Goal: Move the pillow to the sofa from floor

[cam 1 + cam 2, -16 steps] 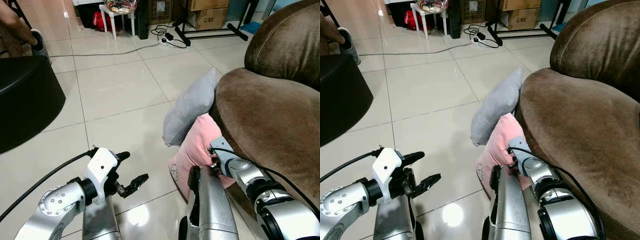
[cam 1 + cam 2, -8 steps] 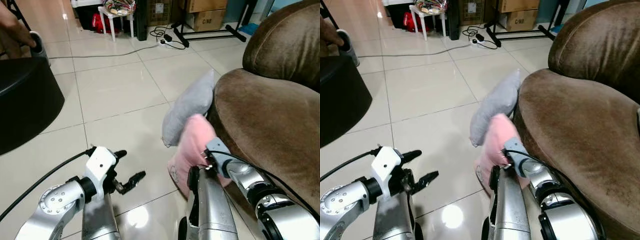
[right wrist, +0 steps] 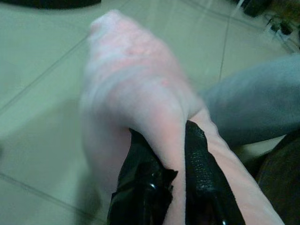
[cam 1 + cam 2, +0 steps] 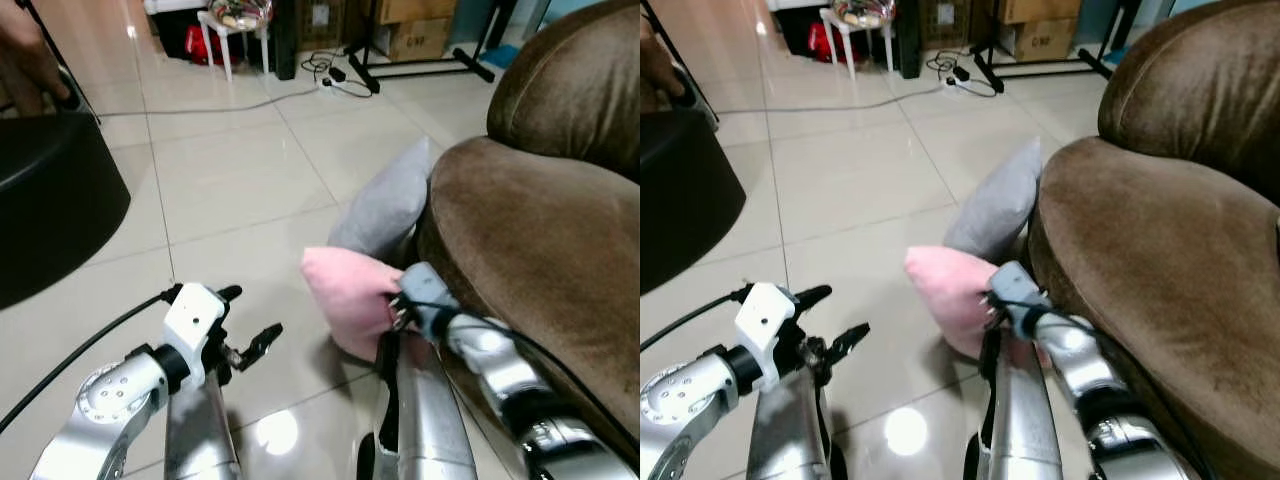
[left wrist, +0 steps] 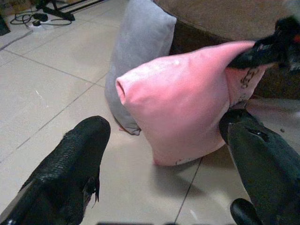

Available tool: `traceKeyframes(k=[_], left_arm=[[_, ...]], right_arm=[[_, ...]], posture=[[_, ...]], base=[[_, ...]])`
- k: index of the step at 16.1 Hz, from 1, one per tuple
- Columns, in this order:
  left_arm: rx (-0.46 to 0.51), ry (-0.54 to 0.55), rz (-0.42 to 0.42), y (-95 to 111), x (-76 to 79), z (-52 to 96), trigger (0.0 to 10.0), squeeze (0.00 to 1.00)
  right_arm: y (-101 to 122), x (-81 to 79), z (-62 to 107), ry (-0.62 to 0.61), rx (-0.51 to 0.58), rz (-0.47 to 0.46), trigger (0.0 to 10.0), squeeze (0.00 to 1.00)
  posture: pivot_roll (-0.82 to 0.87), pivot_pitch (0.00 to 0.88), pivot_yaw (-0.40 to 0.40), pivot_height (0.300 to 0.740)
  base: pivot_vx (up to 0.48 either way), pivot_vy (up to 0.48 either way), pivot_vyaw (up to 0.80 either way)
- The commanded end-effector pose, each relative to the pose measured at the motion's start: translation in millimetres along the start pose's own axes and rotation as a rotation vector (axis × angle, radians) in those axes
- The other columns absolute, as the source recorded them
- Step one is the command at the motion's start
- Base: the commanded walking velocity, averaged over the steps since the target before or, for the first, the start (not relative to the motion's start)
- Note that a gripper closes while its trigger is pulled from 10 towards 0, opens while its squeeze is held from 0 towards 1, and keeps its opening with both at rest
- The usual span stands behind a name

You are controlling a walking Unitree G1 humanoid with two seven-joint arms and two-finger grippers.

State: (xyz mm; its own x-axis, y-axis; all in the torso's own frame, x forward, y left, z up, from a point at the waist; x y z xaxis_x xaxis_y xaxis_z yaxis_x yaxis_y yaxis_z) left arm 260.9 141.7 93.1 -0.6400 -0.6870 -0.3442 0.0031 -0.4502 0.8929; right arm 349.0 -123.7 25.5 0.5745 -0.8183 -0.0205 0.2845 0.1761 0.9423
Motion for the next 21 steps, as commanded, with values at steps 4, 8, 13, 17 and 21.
traceKeyframes(k=[4, 8, 13, 17, 21], left_arm=[[0.038, 0.103, -0.021, 12.8, -13.2, -0.2, 10.0, 0.0], [0.092, 0.169, -0.027, 29.8, -23.4, -6.3, 10.0, 0.0], [0.165, 0.227, -0.073, 59.7, -38.7, -6.3, 10.0, 0.0], [0.184, 0.233, -0.07, 67.2, -38.3, -8.5, 10.0, 0.0], [0.151, 0.267, -0.069, 62.0, -42.1, -10.8, 10.0, 0.0]], right_arm=[[120.9, 26.9, 50.6, -0.002, 0.438, -0.15, 0.0, 0.0], [211.9, 79.0, 117.8, -0.123, 0.718, -0.184, 0.0, 0.0], [297.5, 164.6, 200.0, -0.626, 0.797, -0.071, 10.0, 0.0], [278.4, 164.7, 167.9, -0.735, 0.59, 0.051, 10.0, 0.0], [233.8, 147.7, 109.1, -0.703, 0.435, 0.002, 10.0, 0.0]], posture=[[0.02, 0.0, -0.049, 0.428], [0.02, 0.0, -0.054, 0.428], [0.03, 0.0, -0.063, 0.428], [0.03, 0.0, -0.065, 0.428], [0.04, 0.0, -0.072, 0.458]], base=[[0.0, 0.0, 0.0], [0.0, 0.0, 0.0], [0.0, 0.0, 0.0], [0.0, 0.0, 0.0], [0.0, 0.0, 0.0]])
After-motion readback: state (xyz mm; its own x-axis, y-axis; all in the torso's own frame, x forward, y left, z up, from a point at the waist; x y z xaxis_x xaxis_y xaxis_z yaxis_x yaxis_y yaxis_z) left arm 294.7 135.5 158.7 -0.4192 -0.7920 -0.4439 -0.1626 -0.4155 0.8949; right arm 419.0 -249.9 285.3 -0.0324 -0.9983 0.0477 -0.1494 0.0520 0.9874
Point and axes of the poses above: a point about 5 cm out from each wrist's last joint towards the gripper, its own z axis pointing back from the gripper into the wrist, its own y axis along the axis of the wrist's last joint, x = y × z, the point moved 6 cm from there along -z, pointing out of the wrist towards the gripper, and after that the axes turned 15 degrees about -z, right-handed, at the moved point
